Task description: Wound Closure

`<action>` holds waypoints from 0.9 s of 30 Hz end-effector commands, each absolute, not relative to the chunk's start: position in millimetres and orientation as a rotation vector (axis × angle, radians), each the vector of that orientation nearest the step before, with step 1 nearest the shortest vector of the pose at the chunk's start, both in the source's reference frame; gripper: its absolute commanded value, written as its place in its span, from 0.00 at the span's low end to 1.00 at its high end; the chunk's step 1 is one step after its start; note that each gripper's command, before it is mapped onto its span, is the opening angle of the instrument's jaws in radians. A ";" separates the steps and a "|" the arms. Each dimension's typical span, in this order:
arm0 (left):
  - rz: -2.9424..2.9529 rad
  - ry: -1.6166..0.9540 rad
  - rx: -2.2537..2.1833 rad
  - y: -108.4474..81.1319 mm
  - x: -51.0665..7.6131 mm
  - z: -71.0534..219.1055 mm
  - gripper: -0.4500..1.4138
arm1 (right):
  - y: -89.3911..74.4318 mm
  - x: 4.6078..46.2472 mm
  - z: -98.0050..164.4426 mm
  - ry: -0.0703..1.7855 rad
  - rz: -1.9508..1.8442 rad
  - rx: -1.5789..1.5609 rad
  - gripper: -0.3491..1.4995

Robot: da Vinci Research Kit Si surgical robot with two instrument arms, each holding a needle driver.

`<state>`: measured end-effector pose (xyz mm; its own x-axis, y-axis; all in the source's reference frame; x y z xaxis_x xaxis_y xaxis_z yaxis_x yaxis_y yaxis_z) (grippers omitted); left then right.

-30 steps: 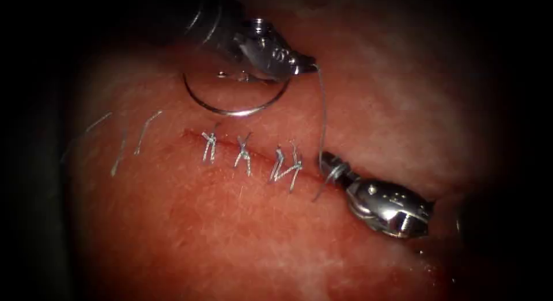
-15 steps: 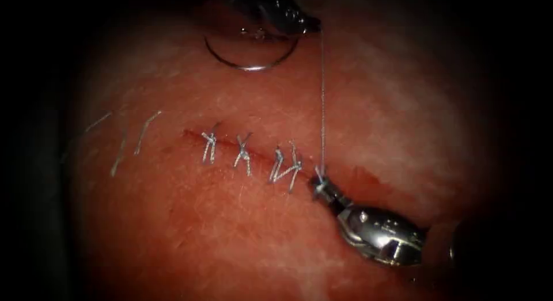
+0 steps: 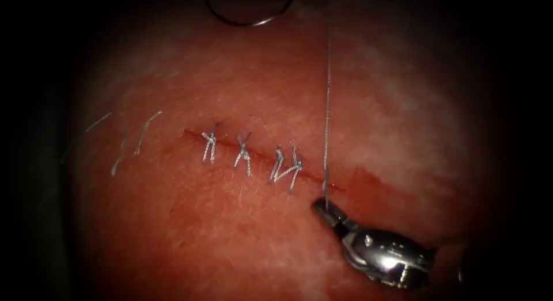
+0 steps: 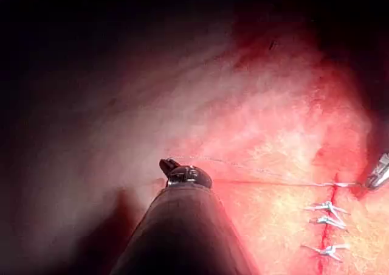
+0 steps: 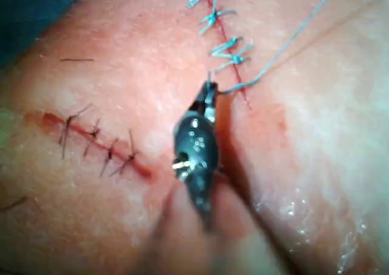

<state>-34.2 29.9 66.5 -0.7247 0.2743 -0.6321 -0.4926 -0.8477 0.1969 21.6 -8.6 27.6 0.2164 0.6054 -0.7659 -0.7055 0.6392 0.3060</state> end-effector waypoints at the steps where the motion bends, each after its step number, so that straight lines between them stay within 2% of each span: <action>1: 2.536 0.493 -0.848 29.4 -34.7 67.2 0.00 | -10.6 22.3 27.8 1.005 0.894 -0.109 0.00; 27: 2.520 0.549 -0.845 31.7 -33.5 67.8 0.00 | -16.5 24.4 29.1 1.015 0.674 -0.084 0.00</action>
<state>-33.0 31.8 66.9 -0.7247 0.2652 -0.6360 -0.5069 -0.8304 0.2313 23.8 -15.0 29.0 0.3460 0.4762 -0.8084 -0.5532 0.7995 0.2341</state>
